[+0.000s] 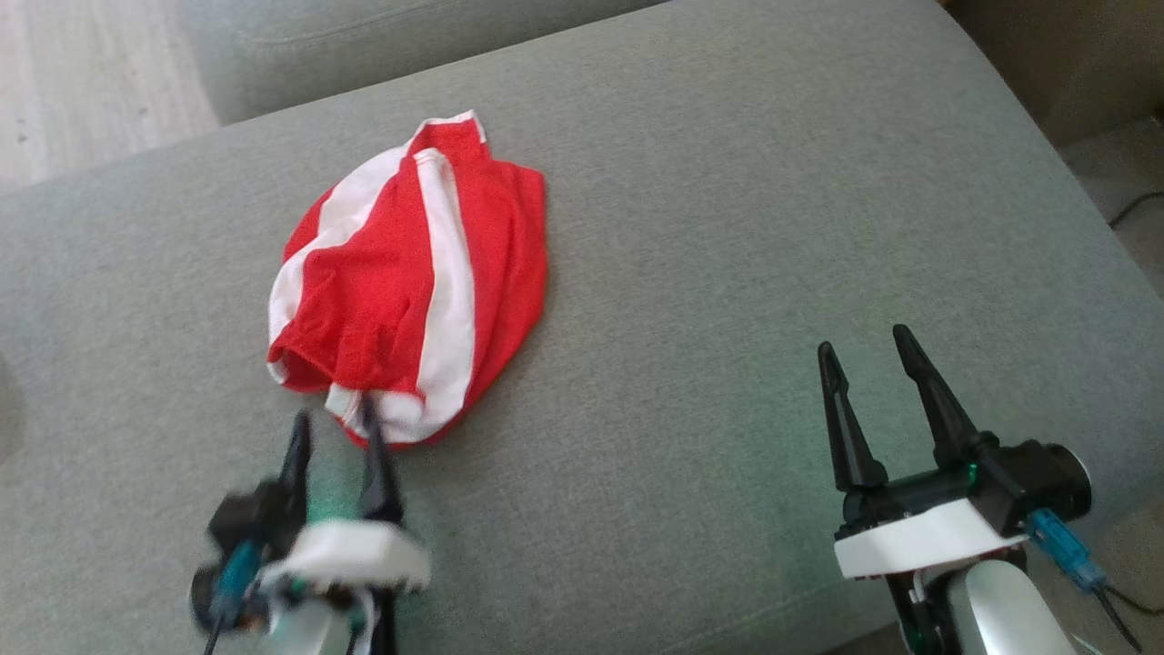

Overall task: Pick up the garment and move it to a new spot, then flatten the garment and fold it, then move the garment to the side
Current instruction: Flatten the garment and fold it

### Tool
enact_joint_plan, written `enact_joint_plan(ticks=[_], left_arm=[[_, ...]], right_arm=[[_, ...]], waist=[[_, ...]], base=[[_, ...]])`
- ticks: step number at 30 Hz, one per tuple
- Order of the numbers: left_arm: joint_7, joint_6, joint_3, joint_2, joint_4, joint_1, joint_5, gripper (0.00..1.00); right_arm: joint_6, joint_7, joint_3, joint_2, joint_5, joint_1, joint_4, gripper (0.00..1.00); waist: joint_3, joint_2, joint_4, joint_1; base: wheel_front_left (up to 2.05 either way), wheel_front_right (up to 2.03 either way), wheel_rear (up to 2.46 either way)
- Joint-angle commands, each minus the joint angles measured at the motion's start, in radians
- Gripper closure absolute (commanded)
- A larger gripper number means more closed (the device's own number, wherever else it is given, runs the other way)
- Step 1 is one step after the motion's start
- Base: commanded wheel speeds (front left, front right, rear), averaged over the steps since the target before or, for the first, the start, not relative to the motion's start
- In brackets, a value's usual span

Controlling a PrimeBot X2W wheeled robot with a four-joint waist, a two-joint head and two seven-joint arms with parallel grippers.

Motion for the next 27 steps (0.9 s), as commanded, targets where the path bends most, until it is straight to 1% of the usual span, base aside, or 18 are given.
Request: enact_joint_plan(ticks=[1, 6, 10, 13, 17, 19, 20, 21, 24, 27], left_arm=[[-0.012, -0.002, 0.042, 0.016, -0.032, 0.011, 0.005, 0.00], [-0.012, -0.031, 0.106, 0.011, -0.077, 0.145, 0.021, 0.00], [-0.012, -0.080, 0.125, 0.011, -0.135, 0.200, 0.026, 0.00], [-0.012, -0.116, 0.126, 0.045, -0.180, 0.199, 0.063, 0.00], [-0.003, -0.169, 0.080, 0.112, -0.196, 0.160, 0.129, 0.00], [0.018, -0.200, 0.059, 0.134, -0.190, 0.134, 0.138, 0.00], [0.037, -0.231, 0.038, 0.161, -0.179, 0.107, 0.151, 0.00], [0.046, -0.242, 0.032, 0.172, -0.170, 0.094, 0.153, 0.00], [0.063, -0.256, 0.034, 0.191, -0.145, 0.053, 0.147, 0.00], [0.075, -0.257, 0.042, 0.204, -0.117, 0.024, 0.140, 0.00]], right_arm=[[0.008, -0.011, 0.017, -0.003, -0.008, -0.017, -0.030, 0.00], [0.008, -0.011, 0.014, -0.003, -0.019, -0.009, -0.027, 0.00], [0.008, -0.011, 0.010, -0.003, -0.022, -0.007, -0.028, 0.00], [0.008, -0.011, 0.013, -0.003, -0.026, -0.005, -0.028, 0.00], [0.008, -0.011, 0.023, -0.003, -0.024, -0.009, -0.025, 0.00], [0.008, -0.011, 0.029, -0.003, -0.022, -0.014, -0.024, 0.00], [0.008, -0.011, 0.035, -0.003, -0.018, -0.019, -0.022, 0.00], [0.008, -0.011, 0.037, -0.003, -0.016, -0.020, -0.022, 0.00], [0.008, -0.011, 0.040, -0.003, -0.012, -0.020, -0.021, 0.00], [0.008, -0.011, 0.040, -0.003, -0.010, -0.018, -0.022, 0.00]], waist=[[-0.001, 0.0000, 0.008, 0.0000], [-0.009, 0.0000, 0.032, 0.0000], [-0.016, 0.0000, 0.049, 0.0000], [-0.014, 0.0000, 0.062, 0.0000], [-0.012, 0.0000, 0.066, 0.0000], [-0.011, 0.0000, 0.061, 0.0000], [-0.010, 0.0000, 0.052, 0.0000], [-0.009, 0.0000, 0.047, 0.0000], [-0.006, 0.0000, 0.030, 0.0000], [-0.002, 0.0000, 0.012, 0.0000]], base=[[0.00, 0.00, 0.00], [0.00, 0.00, 0.00], [0.00, 0.00, 0.00], [0.00, 0.00, 0.00], [0.00, 0.00, 0.00], [0.00, 0.00, 0.00], [0.00, 0.00, 0.00], [0.00, 0.00, 0.00], [0.00, 0.00, 0.00], [0.00, 0.00, 0.00]])
